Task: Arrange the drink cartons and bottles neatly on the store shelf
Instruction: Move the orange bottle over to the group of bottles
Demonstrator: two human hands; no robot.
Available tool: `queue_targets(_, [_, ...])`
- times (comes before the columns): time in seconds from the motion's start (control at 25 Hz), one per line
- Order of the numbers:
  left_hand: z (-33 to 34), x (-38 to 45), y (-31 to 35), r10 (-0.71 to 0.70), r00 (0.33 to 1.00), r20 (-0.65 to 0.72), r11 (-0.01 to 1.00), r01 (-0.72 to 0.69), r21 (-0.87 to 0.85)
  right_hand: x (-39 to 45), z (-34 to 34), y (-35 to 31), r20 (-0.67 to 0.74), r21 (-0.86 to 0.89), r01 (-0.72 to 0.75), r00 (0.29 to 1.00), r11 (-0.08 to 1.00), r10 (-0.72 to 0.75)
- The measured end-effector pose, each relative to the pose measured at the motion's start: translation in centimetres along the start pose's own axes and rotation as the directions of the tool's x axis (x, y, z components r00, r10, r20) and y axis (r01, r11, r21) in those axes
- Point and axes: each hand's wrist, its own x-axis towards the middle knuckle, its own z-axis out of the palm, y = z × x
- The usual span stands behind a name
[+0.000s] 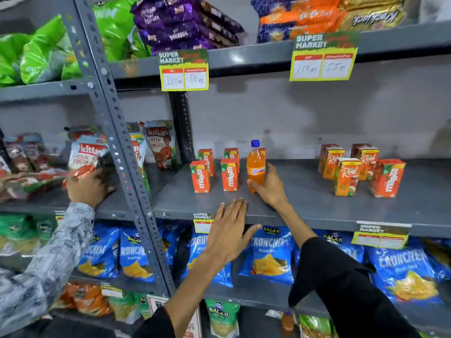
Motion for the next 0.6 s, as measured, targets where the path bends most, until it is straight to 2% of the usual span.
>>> queue_targets(0.16, [0.5,0.4,-0.2,-0.009,0.999,-0.039,1.000,0.010,0.028,1.1,0.8,0.6,-0.050,-0.018,-0.021,0.999,1.000,0.020])
queue_targets(0.36, [0.8,0.3,0.2,-0.032,0.998,-0.046,0.998,0.034,0.044,0.7,0.3,1.4,-0.074,0.043,-0.022,0.997,0.999,0.025])
queue_targets(0.6, [0.9,0.5,2.8,-0.120,0.991,-0.060,0.992,0.122,0.037,-1.3,-4.6,1.9,-0.036,0.129,0.041,0.999,0.991,-0.036])
